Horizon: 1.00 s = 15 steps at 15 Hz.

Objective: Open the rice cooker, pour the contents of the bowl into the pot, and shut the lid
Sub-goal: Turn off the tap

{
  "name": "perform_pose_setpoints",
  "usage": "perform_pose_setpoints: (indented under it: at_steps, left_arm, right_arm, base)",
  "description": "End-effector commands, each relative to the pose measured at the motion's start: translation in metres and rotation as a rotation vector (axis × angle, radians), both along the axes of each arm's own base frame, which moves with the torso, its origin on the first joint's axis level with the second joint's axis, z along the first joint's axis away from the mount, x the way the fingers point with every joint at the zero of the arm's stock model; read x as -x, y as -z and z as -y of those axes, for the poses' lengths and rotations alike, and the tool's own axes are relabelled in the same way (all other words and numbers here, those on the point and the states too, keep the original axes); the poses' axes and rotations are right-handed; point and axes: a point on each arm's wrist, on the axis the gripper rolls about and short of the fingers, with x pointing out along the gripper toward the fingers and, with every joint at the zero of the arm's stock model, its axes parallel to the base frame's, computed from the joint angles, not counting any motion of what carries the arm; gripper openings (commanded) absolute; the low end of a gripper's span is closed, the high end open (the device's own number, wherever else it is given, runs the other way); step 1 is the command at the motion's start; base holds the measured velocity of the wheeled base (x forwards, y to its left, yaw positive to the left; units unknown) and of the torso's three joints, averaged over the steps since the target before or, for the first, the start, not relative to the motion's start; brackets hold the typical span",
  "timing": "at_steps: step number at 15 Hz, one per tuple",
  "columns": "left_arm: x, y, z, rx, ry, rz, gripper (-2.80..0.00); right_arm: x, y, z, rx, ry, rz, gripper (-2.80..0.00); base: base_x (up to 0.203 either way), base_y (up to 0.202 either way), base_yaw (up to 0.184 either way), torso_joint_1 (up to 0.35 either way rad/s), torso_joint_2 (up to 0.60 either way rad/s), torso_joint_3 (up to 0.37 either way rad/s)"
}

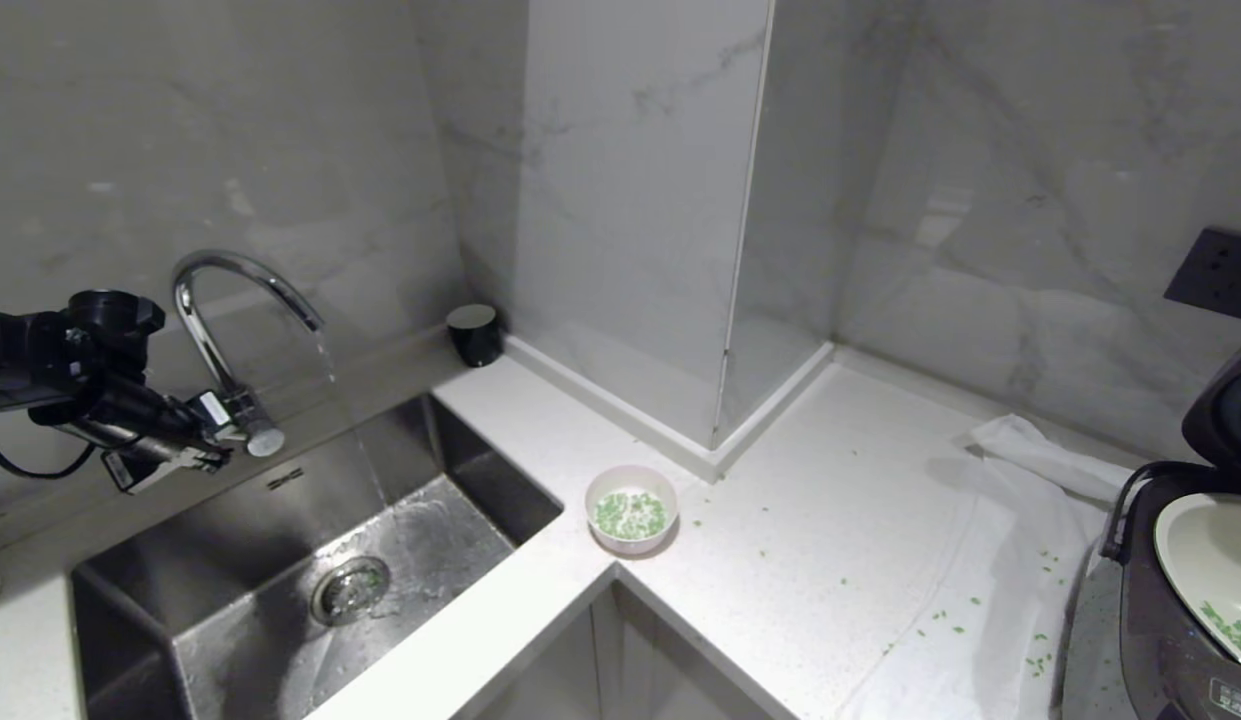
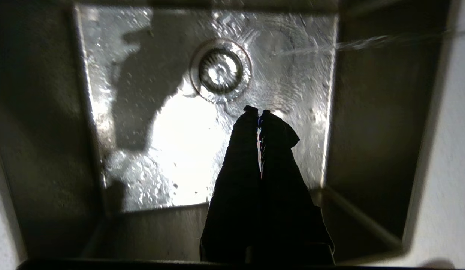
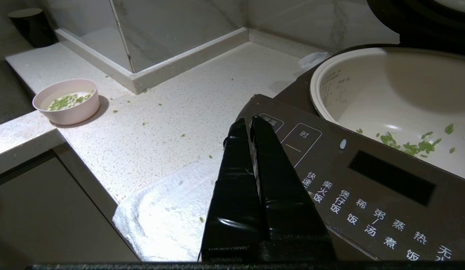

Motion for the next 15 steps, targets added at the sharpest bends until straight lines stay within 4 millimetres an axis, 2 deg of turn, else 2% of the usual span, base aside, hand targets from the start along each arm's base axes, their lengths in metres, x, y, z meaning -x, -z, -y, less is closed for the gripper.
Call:
perform_pose_setpoints:
  at_steps: [1, 7, 13, 15]
  left_arm:
    - [-0.016, 0.025, -0.018, 0.014, -0.031, -0.029, -2.8]
    - [-0.046, 0.038, -0.044, -0.005, -0.069, 0.02, -2.8]
    - [-0.059, 0.046, -0.06, -0.015, -0.094, 0.049, -2.8]
    - [-0.063, 0.041, -0.064, -0.017, -0.112, 0.079, -2.8]
  right_arm:
    - [0.0, 0.0, 0.0, 0.0, 0.0, -0.001, -2.8]
    - [0.0, 0.0, 0.0, 0.0, 0.0, 0.0, -2.8]
    - [0.0, 0.0, 0.0, 0.0, 0.0, 0.0, -2.8]
    - [0.0, 0.0, 0.0, 0.0, 0.0, 0.0, -2.8]
  base:
    - [0.0, 0.0, 0.0, 0.0, 0.0, 0.0]
    - [0.0, 0.0, 0.0, 0.0, 0.0, 0.0]
    - [0.0, 0.0, 0.0, 0.0, 0.0, 0.0]
    - [0.0, 0.0, 0.0, 0.0, 0.0, 0.0]
